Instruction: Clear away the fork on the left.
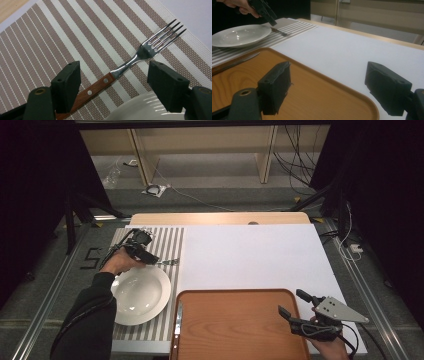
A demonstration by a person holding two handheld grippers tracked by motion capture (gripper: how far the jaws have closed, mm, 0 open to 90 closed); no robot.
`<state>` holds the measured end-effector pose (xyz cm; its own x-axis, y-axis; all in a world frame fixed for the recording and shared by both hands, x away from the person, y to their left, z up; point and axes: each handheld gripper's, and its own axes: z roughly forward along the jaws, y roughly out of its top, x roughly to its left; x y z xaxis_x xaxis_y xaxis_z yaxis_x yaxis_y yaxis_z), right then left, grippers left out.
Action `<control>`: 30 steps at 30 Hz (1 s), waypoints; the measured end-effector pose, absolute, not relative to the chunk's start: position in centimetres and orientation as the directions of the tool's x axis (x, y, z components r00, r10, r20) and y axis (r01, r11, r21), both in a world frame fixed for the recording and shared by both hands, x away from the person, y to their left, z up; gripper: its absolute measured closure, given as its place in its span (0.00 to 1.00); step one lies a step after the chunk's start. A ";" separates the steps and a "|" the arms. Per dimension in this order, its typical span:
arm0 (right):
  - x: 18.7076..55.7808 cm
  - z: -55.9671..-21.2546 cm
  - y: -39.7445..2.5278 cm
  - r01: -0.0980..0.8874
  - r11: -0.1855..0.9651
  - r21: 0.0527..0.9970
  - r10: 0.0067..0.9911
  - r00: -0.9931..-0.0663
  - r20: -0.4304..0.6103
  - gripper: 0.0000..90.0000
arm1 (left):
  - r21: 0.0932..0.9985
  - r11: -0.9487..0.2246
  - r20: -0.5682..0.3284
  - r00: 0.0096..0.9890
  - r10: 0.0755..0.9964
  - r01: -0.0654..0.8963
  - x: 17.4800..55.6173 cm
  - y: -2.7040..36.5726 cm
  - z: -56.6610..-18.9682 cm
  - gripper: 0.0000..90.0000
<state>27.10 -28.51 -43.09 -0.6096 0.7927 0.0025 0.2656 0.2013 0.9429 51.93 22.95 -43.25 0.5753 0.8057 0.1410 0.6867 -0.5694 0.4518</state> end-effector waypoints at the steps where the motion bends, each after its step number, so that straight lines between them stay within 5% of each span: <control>1: 27.2 -43.1 -28.5 0.260 0.192 0.946 0.791 -0.612 0.007 0.24 | 0.449 -0.570 0.140 0.576 0.805 0.688 52.1 23.0 -43.3 0.30; 30: 27.3 -43.2 -28.5 0.266 0.201 0.943 0.785 -0.619 0.007 0.24 | 0.310 -0.682 0.169 0.668 0.725 0.662 53.6 22.5 -44.9 0.45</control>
